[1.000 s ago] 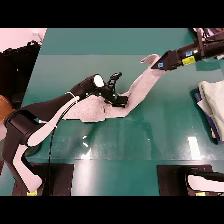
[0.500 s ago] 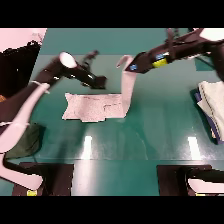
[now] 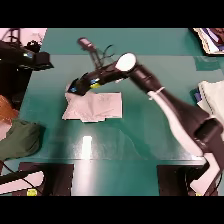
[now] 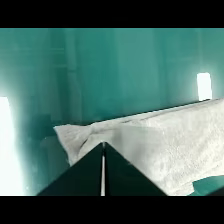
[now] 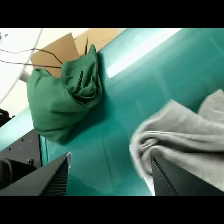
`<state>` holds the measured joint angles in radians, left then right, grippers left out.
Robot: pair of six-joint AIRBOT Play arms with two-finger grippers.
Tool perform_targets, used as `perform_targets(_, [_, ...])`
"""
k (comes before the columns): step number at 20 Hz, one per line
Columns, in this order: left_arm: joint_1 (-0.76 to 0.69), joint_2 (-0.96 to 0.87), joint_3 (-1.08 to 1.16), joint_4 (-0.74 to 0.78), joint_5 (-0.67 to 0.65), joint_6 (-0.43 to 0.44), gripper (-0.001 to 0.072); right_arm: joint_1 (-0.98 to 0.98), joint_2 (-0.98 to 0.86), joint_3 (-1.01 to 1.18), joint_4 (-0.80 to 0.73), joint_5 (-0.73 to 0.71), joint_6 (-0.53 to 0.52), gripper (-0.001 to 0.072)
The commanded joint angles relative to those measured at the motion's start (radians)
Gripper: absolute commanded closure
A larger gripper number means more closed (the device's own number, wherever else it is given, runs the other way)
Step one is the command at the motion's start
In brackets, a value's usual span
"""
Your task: Fold the shirts.
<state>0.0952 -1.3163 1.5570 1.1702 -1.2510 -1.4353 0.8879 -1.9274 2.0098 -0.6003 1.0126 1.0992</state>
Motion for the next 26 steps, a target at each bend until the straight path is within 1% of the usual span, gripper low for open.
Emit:
perform_targets(1, [0.043,0.027,-0.001,0.011,-0.047,0.003,0.0682,0.031,-0.073,0.050,0.005,0.010,-0.006,0.0226])
perform_targets(2, [0.043,0.027,-0.001,0.002,-0.050,0.003,0.0682,0.011,-0.044,0.003,-0.004,0.038,0.006,0.0348])
perform_targets(3, [0.043,0.027,-0.001,0.001,-0.050,0.003,0.0682,-0.022,-0.011,-0.054,-0.006,0.085,0.008,0.0397])
perform_targets(5, [0.043,0.027,-0.001,0.000,-0.060,0.003,0.0682,-0.099,0.053,-0.182,-0.006,0.163,0.009,0.0400])
perform_targets(7, [0.043,0.027,-0.002,-0.002,-0.082,0.003,0.0682,-0.186,0.129,-0.351,-0.006,0.184,0.011,0.0411])
perform_targets(9, [0.043,0.026,-0.008,-0.003,-0.087,0.003,0.0682,-0.278,0.215,-0.543,-0.005,0.155,0.023,0.0413])
perform_targets(13, [0.043,0.026,-0.008,-0.006,-0.089,0.003,0.0682,-0.441,0.362,-0.888,-0.001,0.042,0.088,0.0412])
perform_targets(14, [0.043,0.026,-0.008,-0.013,-0.080,0.003,0.0682,-0.468,0.386,-0.948,0.000,0.025,0.089,0.0405])
perform_targets(15, [0.043,0.026,-0.008,-0.022,-0.071,0.003,0.0682,-0.488,0.396,-0.987,0.000,0.016,0.089,0.0369])
perform_targets(16, [0.043,0.026,-0.008,-0.031,-0.064,0.003,0.0682,-0.499,0.399,-1.014,0.007,0.007,0.088,0.0229])
perform_targets(17, [0.043,0.026,-0.008,-0.038,-0.061,0.003,0.0682,-0.501,0.398,-1.030,0.008,-0.007,0.089,0.0109])
perform_targets(19, [0.043,0.026,-0.008,-0.050,-0.049,0.003,0.0682,-0.486,0.398,-1.037,0.010,-0.058,0.089,0.0110])
perform_targets(22, [0.043,0.026,-0.008,-0.053,-0.039,0.003,0.0682,-0.432,0.370,-0.994,0.065,-0.142,0.089,0.0125])
perform_targets(26, [0.043,0.026,-0.008,-0.053,-0.041,0.003,0.0682,-0.338,0.217,-0.830,0.146,-0.119,0.089,0.0125])
